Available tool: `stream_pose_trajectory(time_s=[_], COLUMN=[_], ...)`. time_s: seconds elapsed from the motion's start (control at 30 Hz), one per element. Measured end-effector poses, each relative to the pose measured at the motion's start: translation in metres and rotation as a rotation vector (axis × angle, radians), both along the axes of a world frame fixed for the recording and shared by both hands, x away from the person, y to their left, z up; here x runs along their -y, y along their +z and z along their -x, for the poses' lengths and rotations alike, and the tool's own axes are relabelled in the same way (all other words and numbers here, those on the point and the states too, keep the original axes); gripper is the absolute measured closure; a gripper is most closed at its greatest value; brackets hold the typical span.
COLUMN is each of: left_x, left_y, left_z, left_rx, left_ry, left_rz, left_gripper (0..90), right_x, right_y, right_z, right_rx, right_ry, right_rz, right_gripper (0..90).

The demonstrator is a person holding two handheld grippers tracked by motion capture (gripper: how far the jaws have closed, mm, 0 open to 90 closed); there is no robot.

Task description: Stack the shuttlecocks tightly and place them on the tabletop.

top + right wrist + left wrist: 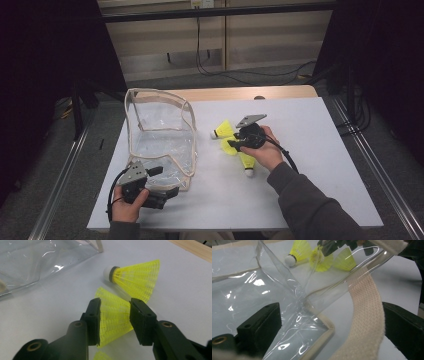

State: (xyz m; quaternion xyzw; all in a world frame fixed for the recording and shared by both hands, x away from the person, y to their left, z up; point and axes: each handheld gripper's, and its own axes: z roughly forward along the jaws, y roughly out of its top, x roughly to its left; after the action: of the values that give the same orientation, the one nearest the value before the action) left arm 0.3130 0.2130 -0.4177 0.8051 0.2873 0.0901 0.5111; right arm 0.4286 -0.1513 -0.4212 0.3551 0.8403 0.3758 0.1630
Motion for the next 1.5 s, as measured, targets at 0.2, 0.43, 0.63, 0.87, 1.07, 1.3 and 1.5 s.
stream_pose_trajectory(time_s=[0.2,0.43,0.63,0.87,1.07,1.3,1.5], left_x=[0.0,0.0,0.0,0.0,0.0,0.0,0.0], left_y=[0.0,0.0,0.0,0.0,0.0,0.0,0.0], left_z=[0.0,0.0,0.0,0.0,0.0,0.0,0.0], left_rx=[0.001,0.001,0.0,0.0,0.002,0.001,0.002], left_ry=[0.0,0.0,0.0,0.0,-0.001,0.0,0.0], left_rz=[0.0,0.0,0.0,0.001,0.003,0.005,0.002], left_gripper=[5.2,5.2,5.2,5.2,5.2,5.2,5.2], right_x=[0.007,0.014,0.022,0.035,0.044,0.054,0.07], right_y=[0.001,0.006,0.01,0.014,0.015,0.02,0.027], right_z=[-0.002,-0.003,-0.004,-0.007,-0.009,-0.01,-0.006], right_rx=[-0.034,-0.025,-0.025,-0.028,-0.04,-0.026,-0.018], right_ry=[-0.013,-0.03,-0.054,-0.099,-0.136,-0.152,-0.168], right_rz=[-0.029,-0.048,-0.063,-0.083,-0.097,-0.11,-0.123], right_gripper=[69.2,75.7,78.6,84.2,88.2,89.6,89.7])
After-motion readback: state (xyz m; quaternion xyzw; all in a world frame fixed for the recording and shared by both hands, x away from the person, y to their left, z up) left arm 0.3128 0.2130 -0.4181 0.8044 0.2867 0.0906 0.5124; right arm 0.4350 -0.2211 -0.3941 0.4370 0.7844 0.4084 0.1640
